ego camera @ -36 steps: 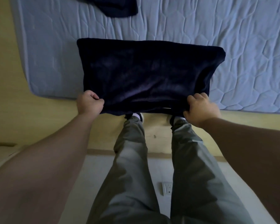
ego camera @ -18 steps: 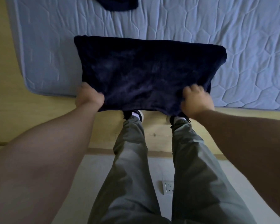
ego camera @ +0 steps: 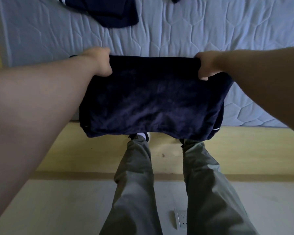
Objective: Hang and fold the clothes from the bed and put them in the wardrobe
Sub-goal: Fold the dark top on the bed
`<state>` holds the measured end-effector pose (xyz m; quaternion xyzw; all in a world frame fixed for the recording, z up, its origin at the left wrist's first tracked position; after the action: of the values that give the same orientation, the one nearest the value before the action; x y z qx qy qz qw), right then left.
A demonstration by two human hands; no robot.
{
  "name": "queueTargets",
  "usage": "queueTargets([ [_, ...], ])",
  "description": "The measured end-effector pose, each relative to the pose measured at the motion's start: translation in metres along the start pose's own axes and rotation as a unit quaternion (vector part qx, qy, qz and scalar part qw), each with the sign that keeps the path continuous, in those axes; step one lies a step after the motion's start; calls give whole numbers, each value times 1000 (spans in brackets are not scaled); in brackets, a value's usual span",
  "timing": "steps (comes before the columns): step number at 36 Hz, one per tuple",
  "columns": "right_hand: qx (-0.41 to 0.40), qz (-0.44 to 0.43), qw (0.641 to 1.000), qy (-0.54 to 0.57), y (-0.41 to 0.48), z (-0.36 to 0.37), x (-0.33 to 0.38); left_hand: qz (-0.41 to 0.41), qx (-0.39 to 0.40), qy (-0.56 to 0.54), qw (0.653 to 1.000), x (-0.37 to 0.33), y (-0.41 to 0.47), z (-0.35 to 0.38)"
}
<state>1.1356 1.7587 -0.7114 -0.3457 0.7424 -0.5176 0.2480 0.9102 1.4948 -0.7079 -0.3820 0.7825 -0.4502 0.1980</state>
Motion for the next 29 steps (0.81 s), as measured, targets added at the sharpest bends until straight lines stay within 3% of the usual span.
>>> queueTargets([
  [5,-15,5,998,-67,4,3,3,1,1,81,997,-5,0,0],
  [14,31,24,991,-129,-15,-55,9,-84,9,67,994,-10,-8,-57],
  [19,-85,48,993,-63,-2,-102,5,-79,-89,66,991,-12,8,-111],
  [24,-243,57,968,-40,24,-134,-4,-99,-186,50,976,-11,39,-151],
  [27,-329,66,941,-38,33,-140,-7,-97,-195,-15,976,-10,56,-157],
  [29,-341,80,936,-14,35,-134,-9,-81,-200,-35,976,-13,54,-150],
])
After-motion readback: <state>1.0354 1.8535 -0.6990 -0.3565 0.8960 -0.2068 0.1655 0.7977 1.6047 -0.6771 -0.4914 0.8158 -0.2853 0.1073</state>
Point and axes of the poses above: each hand's wrist, its own y-axis towards the middle knuckle, its own z-axis out of the palm, x = y × z, the point moved 2 cm from there along y, towards the middle knuckle, and after that the axes turned 6 degrees about x, right-handed, at the moved point
